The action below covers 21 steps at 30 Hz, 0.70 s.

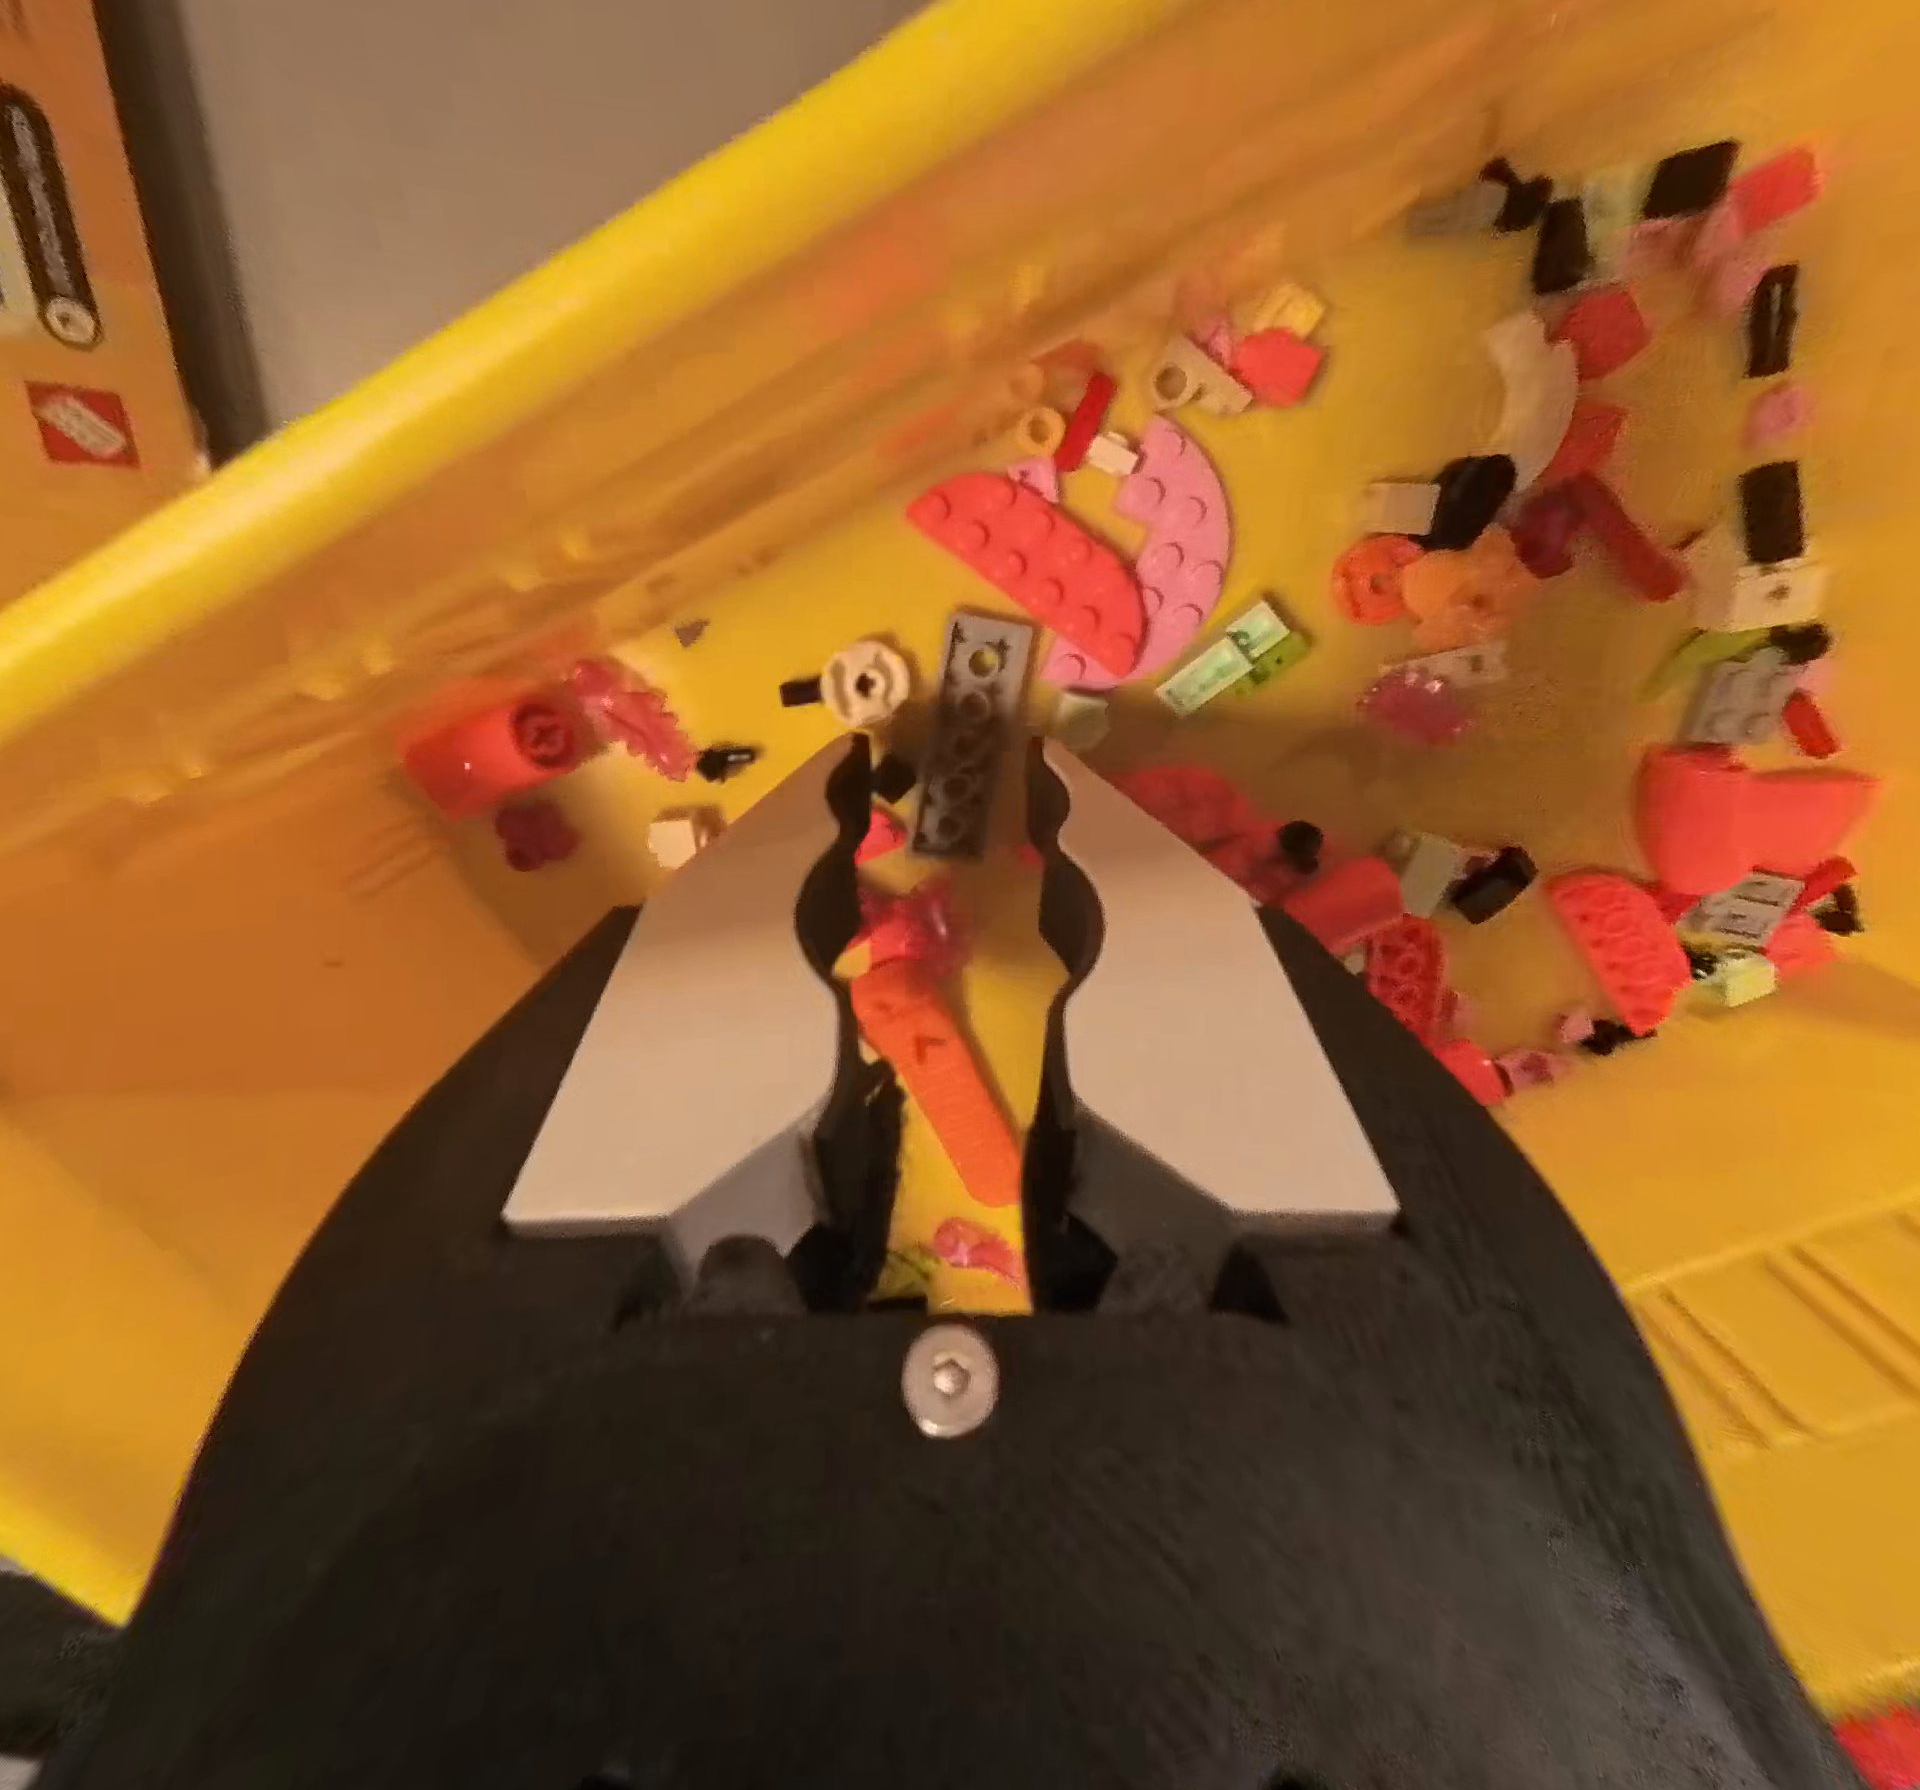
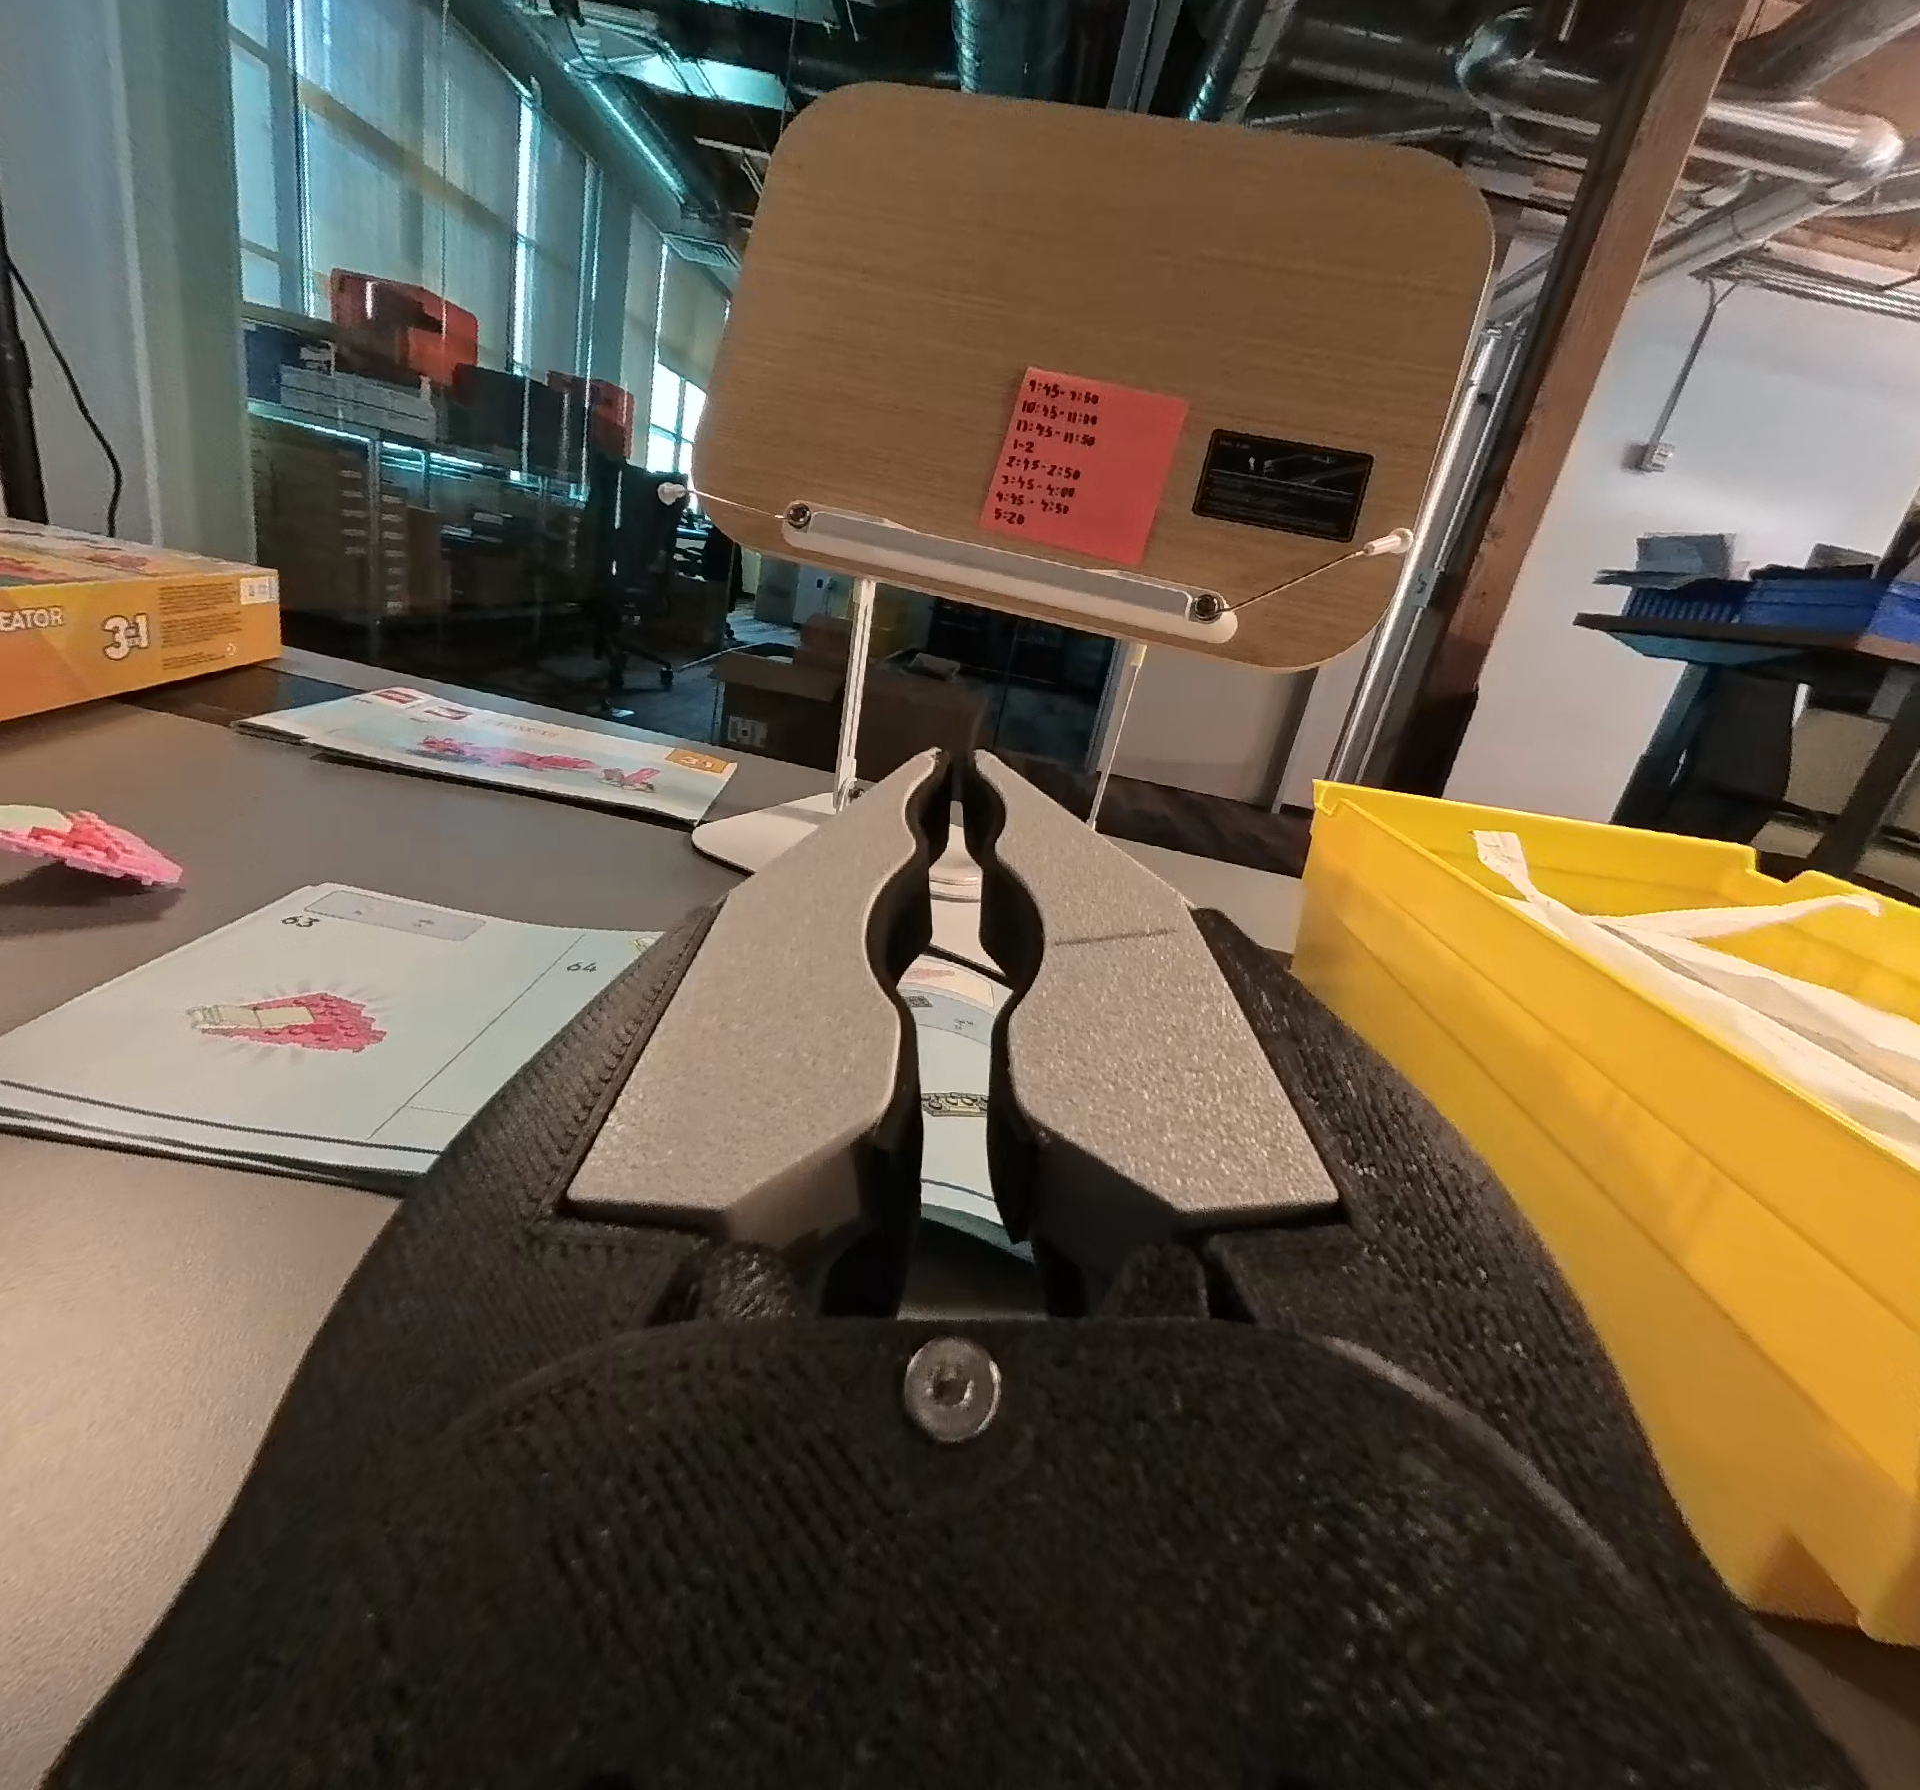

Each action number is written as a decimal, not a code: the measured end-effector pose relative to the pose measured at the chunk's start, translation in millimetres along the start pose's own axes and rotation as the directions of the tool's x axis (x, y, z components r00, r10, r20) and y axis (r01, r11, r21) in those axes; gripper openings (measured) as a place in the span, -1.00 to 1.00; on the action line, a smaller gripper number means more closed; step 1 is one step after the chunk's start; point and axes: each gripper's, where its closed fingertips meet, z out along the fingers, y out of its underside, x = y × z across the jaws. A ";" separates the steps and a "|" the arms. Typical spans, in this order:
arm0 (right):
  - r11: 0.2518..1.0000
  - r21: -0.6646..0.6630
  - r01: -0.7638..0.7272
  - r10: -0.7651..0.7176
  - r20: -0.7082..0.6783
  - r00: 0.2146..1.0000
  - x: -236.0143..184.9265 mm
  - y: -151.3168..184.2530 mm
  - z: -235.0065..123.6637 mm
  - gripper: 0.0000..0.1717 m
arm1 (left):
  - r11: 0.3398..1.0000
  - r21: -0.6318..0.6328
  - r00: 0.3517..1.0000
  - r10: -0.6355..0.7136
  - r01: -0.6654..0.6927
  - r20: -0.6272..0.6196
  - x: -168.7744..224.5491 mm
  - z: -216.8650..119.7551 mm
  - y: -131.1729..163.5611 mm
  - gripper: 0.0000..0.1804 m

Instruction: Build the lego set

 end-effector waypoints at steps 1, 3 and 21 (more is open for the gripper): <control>1.000 0.000 -0.004 0.004 0.000 1.000 0.3 0.2 -0.1 -1.00 | 1.000 -0.007 1.000 0.016 -0.016 0.008 1.3 1.7 -0.5 -0.72; 1.000 0.001 -0.012 0.012 -0.005 1.000 1.9 0.0 -0.2 -1.00 | 0.998 -0.042 0.999 0.037 -0.036 0.038 3.6 2.3 0.3 -0.82; 0.999 0.005 -0.049 0.049 -0.011 0.999 5.6 0.0 -1.0 -1.00 | 0.987 0.106 0.988 -0.126 0.117 0.091 -2.6 -7.9 -1.9 -0.83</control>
